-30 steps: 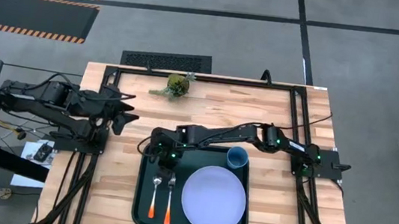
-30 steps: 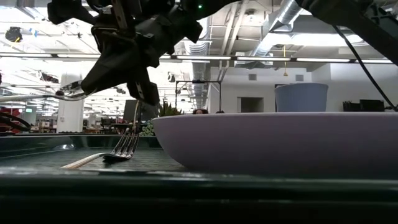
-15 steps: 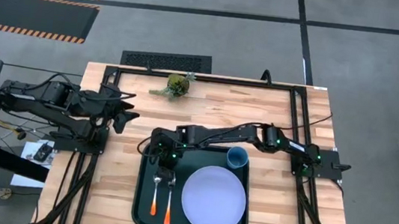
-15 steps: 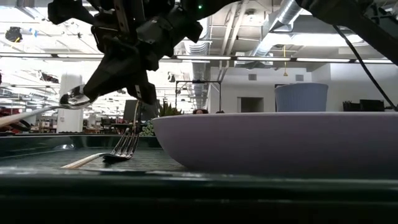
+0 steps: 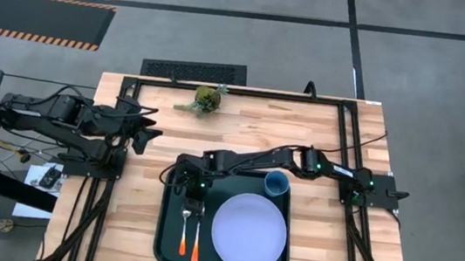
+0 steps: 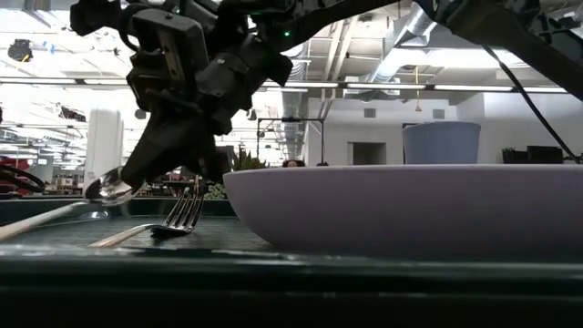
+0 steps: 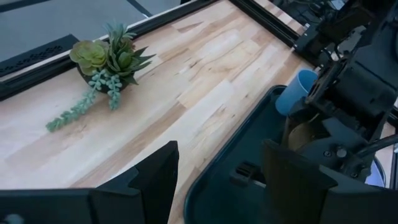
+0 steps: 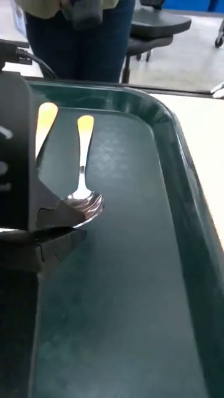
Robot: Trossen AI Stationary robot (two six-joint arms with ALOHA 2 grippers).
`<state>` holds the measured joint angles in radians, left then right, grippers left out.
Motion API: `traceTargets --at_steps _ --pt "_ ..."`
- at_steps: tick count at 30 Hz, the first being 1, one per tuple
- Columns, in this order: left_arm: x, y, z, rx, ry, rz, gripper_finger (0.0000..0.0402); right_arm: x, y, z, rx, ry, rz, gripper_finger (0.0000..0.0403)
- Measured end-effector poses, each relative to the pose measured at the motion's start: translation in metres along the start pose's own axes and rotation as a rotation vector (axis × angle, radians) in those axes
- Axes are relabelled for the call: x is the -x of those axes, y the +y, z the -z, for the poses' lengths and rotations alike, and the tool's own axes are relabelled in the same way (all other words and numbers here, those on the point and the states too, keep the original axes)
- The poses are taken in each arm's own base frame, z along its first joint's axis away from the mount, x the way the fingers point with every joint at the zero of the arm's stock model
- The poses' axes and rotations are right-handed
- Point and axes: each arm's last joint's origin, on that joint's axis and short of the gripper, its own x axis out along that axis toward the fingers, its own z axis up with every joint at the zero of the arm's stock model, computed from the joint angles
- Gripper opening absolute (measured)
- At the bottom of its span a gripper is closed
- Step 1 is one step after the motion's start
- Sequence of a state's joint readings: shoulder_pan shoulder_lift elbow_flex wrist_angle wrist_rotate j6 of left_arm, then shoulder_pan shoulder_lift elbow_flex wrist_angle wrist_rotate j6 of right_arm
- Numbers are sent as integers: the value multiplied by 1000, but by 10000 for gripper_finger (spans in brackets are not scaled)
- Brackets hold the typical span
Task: Pick and place plate/cup/fork/spoon on tray
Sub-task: Put the orange fork on the black tray to the left of the fork
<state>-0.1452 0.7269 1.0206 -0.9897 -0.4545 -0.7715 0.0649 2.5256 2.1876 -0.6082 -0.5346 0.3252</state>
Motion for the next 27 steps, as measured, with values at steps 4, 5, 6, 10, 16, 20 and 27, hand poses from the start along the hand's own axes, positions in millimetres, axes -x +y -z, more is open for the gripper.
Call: traceTargets --at_steps 4,5,6,10,16,20,27 --pt "0 0 0 0 -4 -4 212 1 -1 -1 1 -7 2 0" --pt "0 0 0 0 -4 -4 212 1 -1 -1 -2 -6 3 0" --pt "0 0 0 0 -4 -4 212 1 -1 -1 -6 -6 3 0" --pt "0 0 0 0 -4 -4 212 0 1 0 -18 2 6 4" --pt "0 0 0 0 -4 -4 212 -3 6 0 -16 -16 17 4" --pt "0 0 0 -1 -4 -4 212 -3 6 0 -36 -23 23 13" --pt "0 1 0 -3 0 -8 212 -7 12 0 -22 -32 18 12"
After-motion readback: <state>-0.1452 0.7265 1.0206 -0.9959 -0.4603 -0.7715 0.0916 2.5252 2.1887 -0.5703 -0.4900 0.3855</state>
